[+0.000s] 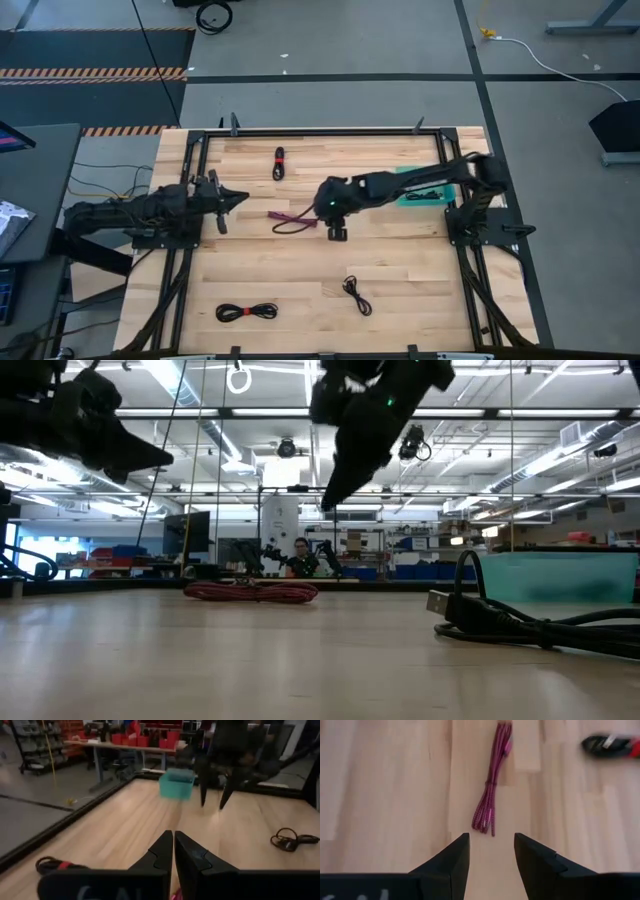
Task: Pick and place USB-C Cables
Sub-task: Put the red charger cable into the bin
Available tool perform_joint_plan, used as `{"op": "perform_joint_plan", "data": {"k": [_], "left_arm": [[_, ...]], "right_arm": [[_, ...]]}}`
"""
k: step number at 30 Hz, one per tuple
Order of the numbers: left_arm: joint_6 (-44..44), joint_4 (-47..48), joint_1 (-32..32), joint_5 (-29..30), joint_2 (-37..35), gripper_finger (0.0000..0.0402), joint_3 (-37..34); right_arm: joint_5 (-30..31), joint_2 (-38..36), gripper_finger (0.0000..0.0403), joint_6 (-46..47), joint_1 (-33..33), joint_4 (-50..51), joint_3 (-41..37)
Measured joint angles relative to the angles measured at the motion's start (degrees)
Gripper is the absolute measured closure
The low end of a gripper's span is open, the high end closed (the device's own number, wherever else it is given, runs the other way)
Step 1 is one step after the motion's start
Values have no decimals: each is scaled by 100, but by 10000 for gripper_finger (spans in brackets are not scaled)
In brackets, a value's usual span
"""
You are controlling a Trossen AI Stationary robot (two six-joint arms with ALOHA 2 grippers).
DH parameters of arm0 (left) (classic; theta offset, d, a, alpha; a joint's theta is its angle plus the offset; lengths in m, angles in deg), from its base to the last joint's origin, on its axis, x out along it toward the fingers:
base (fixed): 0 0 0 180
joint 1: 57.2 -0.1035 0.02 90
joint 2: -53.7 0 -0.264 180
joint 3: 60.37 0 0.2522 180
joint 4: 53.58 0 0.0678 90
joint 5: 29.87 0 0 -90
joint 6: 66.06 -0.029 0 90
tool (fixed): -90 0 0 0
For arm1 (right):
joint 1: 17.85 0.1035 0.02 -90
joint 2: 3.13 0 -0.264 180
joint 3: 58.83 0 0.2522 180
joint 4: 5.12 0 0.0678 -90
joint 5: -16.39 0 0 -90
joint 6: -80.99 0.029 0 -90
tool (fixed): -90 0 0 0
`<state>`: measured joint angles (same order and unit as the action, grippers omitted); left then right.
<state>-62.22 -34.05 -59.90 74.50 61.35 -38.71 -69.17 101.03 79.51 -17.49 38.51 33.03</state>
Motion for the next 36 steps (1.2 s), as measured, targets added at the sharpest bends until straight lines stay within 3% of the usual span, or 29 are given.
{"op": "perform_joint_plan", "data": {"k": [13, 22, 36], "left_arm": [[185, -282, 74, 0, 136, 376, 29], [195, -285, 74, 0, 136, 376, 29], [206, -282, 74, -4, 137, 376, 29]], "right_arm": [[-17, 1215, 242, 32, 15, -1107, 2], [200, 1271, 243, -18, -8, -1350, 2], [20, 1672, 243, 33, -90, -1610, 11]]}}
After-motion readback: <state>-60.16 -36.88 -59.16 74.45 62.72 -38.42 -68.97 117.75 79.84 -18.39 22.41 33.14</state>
